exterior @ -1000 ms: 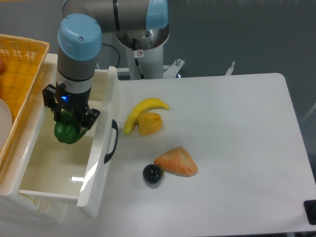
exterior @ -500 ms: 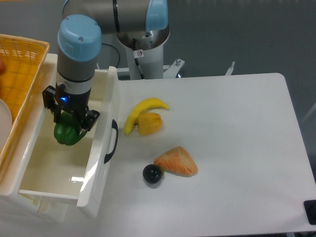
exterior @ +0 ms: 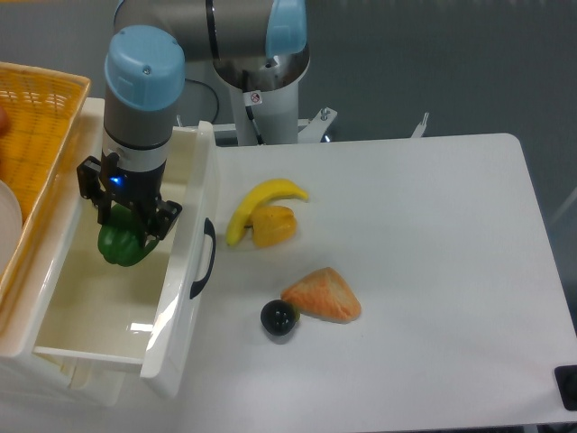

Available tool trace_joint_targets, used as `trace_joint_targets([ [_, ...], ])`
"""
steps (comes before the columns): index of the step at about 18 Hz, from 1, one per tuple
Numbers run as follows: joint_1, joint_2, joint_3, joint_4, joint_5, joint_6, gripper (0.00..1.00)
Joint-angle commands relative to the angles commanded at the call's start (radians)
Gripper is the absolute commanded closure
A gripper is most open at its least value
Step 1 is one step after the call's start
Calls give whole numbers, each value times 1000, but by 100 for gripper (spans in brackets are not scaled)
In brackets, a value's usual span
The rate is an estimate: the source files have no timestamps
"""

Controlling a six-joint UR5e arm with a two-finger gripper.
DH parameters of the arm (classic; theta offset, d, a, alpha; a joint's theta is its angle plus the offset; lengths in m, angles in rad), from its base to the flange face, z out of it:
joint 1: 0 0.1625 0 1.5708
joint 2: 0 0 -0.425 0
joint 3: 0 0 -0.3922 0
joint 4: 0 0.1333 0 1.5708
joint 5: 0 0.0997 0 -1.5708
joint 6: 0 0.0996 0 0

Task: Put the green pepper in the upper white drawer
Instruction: 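Open the gripper to release the pepper inside the drawer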

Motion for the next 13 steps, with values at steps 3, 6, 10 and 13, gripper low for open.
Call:
trace_joint_targets([
  [3,-2,-2,-2,0,0,0,26],
  [6,-2,-2,-2,0,0,0,20],
  [10,-2,-2,-2,2,0,0,12],
  [13,-2,2,0,0,0,3,12],
])
